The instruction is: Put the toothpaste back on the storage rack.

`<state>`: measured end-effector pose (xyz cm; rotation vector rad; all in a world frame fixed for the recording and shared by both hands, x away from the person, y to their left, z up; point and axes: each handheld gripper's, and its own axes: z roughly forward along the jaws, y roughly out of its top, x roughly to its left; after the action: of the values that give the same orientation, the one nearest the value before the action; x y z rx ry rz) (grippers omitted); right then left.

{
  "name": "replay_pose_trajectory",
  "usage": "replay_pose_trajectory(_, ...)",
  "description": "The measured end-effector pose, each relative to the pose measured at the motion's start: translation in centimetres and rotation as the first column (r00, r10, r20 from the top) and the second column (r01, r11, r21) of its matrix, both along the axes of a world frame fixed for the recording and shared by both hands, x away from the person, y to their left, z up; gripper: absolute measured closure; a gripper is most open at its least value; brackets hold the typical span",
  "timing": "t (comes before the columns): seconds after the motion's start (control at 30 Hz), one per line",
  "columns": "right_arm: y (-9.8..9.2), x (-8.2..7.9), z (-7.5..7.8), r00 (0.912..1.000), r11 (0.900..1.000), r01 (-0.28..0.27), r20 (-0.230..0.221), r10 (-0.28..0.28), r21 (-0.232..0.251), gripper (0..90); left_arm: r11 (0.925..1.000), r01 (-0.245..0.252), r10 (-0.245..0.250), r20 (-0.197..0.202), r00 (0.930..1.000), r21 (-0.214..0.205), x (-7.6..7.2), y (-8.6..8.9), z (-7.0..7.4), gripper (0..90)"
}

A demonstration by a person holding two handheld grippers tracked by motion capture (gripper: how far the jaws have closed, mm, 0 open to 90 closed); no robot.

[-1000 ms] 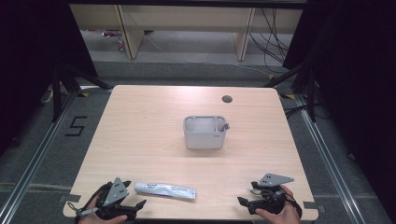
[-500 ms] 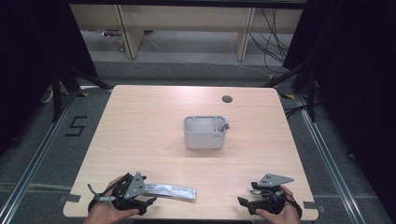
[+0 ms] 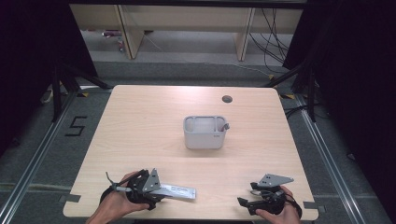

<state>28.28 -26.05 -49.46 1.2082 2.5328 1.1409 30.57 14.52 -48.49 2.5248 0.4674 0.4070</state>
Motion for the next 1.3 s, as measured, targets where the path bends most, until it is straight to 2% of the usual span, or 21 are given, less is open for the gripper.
replay_pose_trajectory(0.03, 0.0, 0.0, 0.0, 1.0000, 1.0000, 0.000, 0.000, 0.000, 0.000, 21.4, 1.0000, 0.000, 0.000, 0.000, 1.0000, 0.000, 0.0, 0.0, 0.0, 31.8)
replay_pose_trajectory(0.07, -0.1, 0.2, 0.0, 0.9992, 0.9993, -0.015, 0.038, 0.016, -0.033, 21.4, 0.9996, 0.018, -0.017, -0.013, 0.9998, 0.023, 0.2, -0.3, -0.1, 32.6)
replay_pose_trajectory(0.1, -0.1, 0.2, -0.1, 0.9991, 0.9995, -0.023, 0.035, 0.024, -0.022, 21.4, 0.9987, 0.027, -0.026, -0.013, 0.9996, 0.044, 0.2, -0.4, -0.1, 33.5)
replay_pose_trajectory(0.27, 0.0, 0.2, -0.1, 0.9984, 0.9986, -0.038, 0.041, 0.039, -0.036, 21.4, 0.9965, 0.049, -0.047, -0.024, 0.9986, 0.069, 0.6, -1.0, -0.1, 36.3)
replay_pose_trajectory(0.37, 0.1, 0.1, 0.0, 0.9992, 0.9992, -0.019, 0.034, 0.020, -0.034, 21.4, 0.9946, 0.060, -0.057, -0.039, 0.9976, 0.085, 0.8, -1.2, -0.1, 38.6)
replay_pose_trajectory(0.4, 0.0, 0.1, 0.0, 0.9993, 0.9992, -0.013, 0.036, 0.015, -0.037, 21.5, 0.9937, 0.067, -0.061, -0.061, 0.9962, 0.090, 1.0, -1.5, -0.2, 38.5)
replay_pose_trajectory(0.43, 0.0, 0.1, 0.0, 0.9993, 0.9992, -0.013, 0.036, 0.015, -0.037, 21.5, 0.9937, 0.067, -0.061, -0.061, 0.9962, 0.090, 1.0, -1.5, -0.2, 38.5)
replay_pose_trajectory(0.5, 0.0, 0.2, -0.1, 0.9989, 0.9990, -0.033, 0.033, 0.034, -0.031, 21.6, 0.9879, 0.098, -0.089, -0.084, 0.9926, 0.120, 1.1, -1.8, -0.2, 41.4)
replay_pose_trajectory(0.67, 0.0, 0.2, -0.1, 0.9989, 0.9991, -0.032, 0.033, 0.033, -0.026, 21.8, 0.9881, 0.095, -0.084, -0.086, 0.9927, 0.122, 1.1, -2.1, -0.4, 44.0)
replay_pose_trajectory(0.7, 0.0, 0.2, 0.0, 0.9989, 0.9990, -0.032, 0.034, 0.033, -0.029, 22.0, 0.9843, 0.105, -0.092, -0.092, 0.9915, 0.142, 1.2, -2.1, -0.2, 45.2)
replay_pose_trajectory(0.73, 0.0, 0.2, 0.0, 0.9989, 0.9990, -0.032, 0.034, 0.033, -0.029, 22.0, 0.9843, 0.105, -0.092, -0.092, 0.9915, 0.142, 1.2, -2.1, -0.2, 46.8)
replay_pose_trajectory(0.9, -0.1, 0.1, 0.1, 0.9990, 0.9992, -0.020, 0.040, 0.022, -0.034, 22.1, 0.9823, 0.110, -0.092, -0.116, 0.9889, 0.152, 1.3, -2.3, -0.1, 53.6)
replay_pose_trajectory(1.03, -0.1, 0.2, 0.0, 0.9987, 0.9991, -0.026, 0.043, 0.027, -0.034, 22.3, 0.9827, 0.101, -0.079, -0.143, 0.9867, 0.155, 1.5, -2.6, -0.1, 54.7)
replay_pose_trajectory(1.13, 0.1, 0.0, 0.1, 0.9997, 0.9999, -0.015, 0.019, 0.015, -0.009, 22.4, 0.9813, 0.103, -0.075, -0.169, 0.9828, 0.162, 1.8, -2.8, 0.0, 55.2)
replay_pose_trajectory(1.2, 0.0, 0.0, 0.1, 0.9998, 0.9998, -0.017, 0.008, 0.017, -0.009, 22.4, 0.9816, 0.098, -0.065, -0.198, 0.9781, 0.164, 2.0, -3.1, 0.1, 55.7)
replay_pose_trajectory(1.3, 0.0, 0.1, 0.1, 0.9997, 0.9998, -0.020, 0.015, 0.021, -0.008, 22.6, 0.9806, 0.100, -0.063, -0.212, 0.9753, 0.168, 2.2, -3.2, 0.2, 56.1)
